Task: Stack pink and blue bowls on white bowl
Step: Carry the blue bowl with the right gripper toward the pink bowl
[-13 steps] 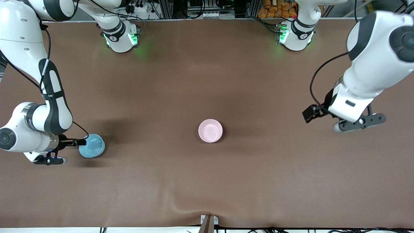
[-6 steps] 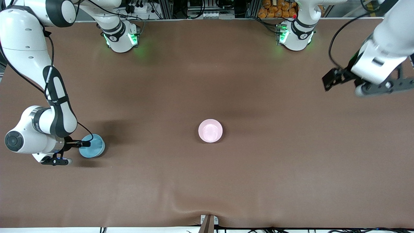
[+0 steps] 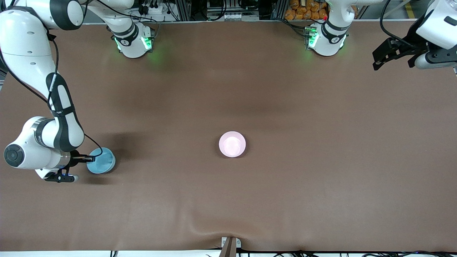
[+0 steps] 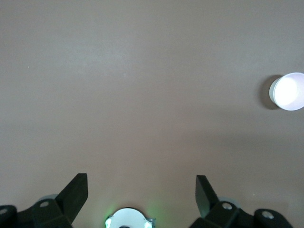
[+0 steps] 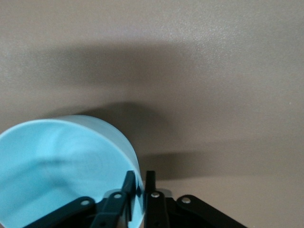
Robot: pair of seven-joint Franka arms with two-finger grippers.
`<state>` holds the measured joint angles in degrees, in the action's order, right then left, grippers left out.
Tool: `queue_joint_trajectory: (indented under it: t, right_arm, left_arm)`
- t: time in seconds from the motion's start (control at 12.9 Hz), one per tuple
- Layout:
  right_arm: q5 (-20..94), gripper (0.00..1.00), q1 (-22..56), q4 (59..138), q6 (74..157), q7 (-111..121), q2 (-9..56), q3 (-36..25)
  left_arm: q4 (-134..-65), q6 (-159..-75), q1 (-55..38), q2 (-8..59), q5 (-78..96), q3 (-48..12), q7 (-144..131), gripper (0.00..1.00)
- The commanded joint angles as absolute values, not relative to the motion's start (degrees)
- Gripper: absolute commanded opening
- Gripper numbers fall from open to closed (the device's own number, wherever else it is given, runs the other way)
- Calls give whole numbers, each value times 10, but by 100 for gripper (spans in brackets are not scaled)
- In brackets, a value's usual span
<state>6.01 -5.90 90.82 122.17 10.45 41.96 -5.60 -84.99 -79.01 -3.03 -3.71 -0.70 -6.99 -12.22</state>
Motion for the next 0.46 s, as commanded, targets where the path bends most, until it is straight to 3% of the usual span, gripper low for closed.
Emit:
queue_joint_trajectory:
  t: [0.0,0.39]
  right_arm:
    - [68,0,-69,903,1216,113,422,-48]
    - [69,0,-64,896,1192,114,400,-47]
  left_arm:
    - [-820,-793,-31,-4,0,-33,-48,100]
    - [-815,-793,-30,0,-30,-34,-14,100]
